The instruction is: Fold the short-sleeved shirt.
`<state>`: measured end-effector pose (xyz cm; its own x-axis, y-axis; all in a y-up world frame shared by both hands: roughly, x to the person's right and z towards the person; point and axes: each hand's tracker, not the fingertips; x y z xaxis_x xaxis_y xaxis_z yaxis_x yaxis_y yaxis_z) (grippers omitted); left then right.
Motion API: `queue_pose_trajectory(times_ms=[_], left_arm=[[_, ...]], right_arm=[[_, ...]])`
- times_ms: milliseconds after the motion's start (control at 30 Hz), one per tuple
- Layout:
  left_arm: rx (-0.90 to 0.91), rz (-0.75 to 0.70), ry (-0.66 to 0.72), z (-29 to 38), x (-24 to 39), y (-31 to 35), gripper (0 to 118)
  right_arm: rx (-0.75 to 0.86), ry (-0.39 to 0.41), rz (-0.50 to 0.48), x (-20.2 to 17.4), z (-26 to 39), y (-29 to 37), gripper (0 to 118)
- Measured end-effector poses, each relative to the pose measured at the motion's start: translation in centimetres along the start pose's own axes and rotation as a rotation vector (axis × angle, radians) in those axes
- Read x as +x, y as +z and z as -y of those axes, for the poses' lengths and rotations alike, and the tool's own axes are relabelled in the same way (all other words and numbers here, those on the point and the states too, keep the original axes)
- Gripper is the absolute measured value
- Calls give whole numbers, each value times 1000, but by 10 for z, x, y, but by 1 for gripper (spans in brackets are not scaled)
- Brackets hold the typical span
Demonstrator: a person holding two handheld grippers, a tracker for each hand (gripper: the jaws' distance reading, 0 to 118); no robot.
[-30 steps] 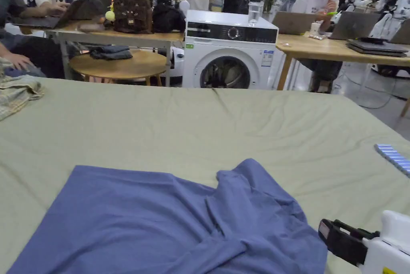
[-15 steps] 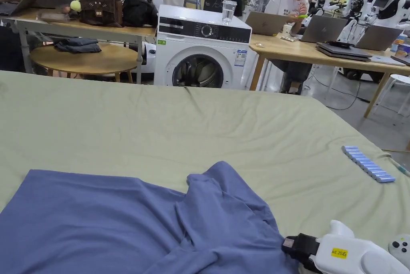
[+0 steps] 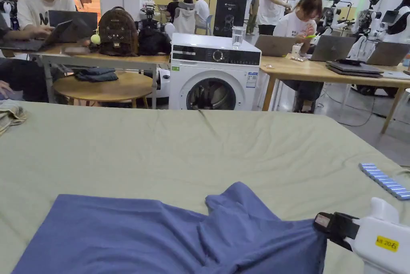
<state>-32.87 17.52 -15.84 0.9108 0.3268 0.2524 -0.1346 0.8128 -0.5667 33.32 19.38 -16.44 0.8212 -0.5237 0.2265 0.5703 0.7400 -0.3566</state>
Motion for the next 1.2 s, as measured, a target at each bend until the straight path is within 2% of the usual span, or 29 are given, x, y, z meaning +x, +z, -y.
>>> queue_pose_trajectory(times_ms=[133, 267, 333, 400, 467, 533, 567, 667, 767, 900, 1000, 1133, 1200], left_arm=[[112, 70, -25, -72, 21, -4, 0], [230, 43, -105, -144, 37, -25, 0], [242, -8, -168, -181, 45, -40, 0], [282, 7, -145, -214, 45, -54, 0], [281, -15, -145, -249, 50, -67, 0], [321, -101, -194, -283, 58, -81, 0], [382, -104, -193, -297, 62, -86, 0], [386, -81, -139, -346, 64, -106, 0], [407, -93, -121, -380, 71, -119, 0], [453, -143, -184, -414, 78, -131, 0], [437, -145, -137, -438, 78, -137, 0], [465, -233, -194, -452, 82, -143, 0], [457, -226, -192, -457, 77, -149, 0]], right_arm=[[89, 117, -18, -43, -42, 8, 0], [164, 192, -4, -81, -91, 3, 0], [225, 247, 54, -100, -115, -3, 0], [253, 300, 70, -120, -137, -7, 0], [259, 316, 82, -135, -162, -15, 0], [310, 333, 103, -151, -182, -19, 0], [322, 333, 106, -158, -191, -22, 0], [365, 351, 143, -179, -223, -37, 0], [409, 410, 186, -200, -252, -53, 0], [474, 411, 165, -226, -288, -68, 0], [480, 440, 189, -249, -312, -84, 0], [479, 427, 186, -264, -332, -97, 0], [475, 443, 206, -271, -340, -105, 0]])
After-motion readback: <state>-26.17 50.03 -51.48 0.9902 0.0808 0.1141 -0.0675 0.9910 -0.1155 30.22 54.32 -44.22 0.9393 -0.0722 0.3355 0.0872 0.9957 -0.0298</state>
